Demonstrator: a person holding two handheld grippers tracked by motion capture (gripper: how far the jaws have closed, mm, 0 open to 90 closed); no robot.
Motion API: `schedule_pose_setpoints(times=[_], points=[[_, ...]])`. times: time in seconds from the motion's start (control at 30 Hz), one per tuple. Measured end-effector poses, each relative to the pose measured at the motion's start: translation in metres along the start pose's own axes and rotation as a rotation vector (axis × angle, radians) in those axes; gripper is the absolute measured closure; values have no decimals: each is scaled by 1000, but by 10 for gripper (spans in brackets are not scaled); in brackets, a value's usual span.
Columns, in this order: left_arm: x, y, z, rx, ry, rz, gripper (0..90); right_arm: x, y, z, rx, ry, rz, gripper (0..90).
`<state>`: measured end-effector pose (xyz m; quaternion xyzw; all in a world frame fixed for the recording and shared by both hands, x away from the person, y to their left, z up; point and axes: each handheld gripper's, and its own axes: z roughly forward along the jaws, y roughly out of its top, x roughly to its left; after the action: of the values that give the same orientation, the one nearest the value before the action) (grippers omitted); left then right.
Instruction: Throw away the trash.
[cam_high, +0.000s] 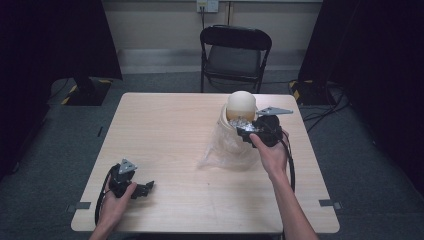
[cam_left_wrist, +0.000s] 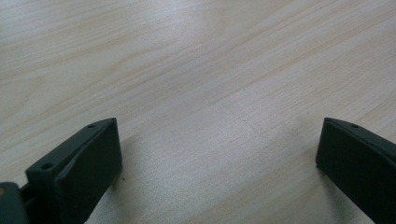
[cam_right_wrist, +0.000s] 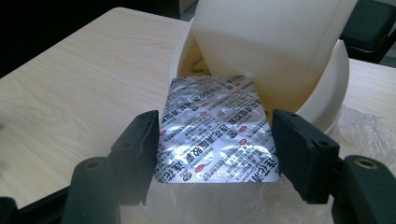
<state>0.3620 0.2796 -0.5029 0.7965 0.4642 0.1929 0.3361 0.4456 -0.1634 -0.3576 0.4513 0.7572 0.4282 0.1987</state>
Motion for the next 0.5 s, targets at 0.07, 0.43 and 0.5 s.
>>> schedule_pose_setpoints(times=[0.07,0.43,0.5], points=[[0,0,0,0,0,0,0,-1,1,1,-4,-1,8,340],[0,0,0,0,0,-1,0,-4,14,16,-7,-11,20,341],[0,0,0,0,0,0,0,-4,13,18,-1,-10,21,341]])
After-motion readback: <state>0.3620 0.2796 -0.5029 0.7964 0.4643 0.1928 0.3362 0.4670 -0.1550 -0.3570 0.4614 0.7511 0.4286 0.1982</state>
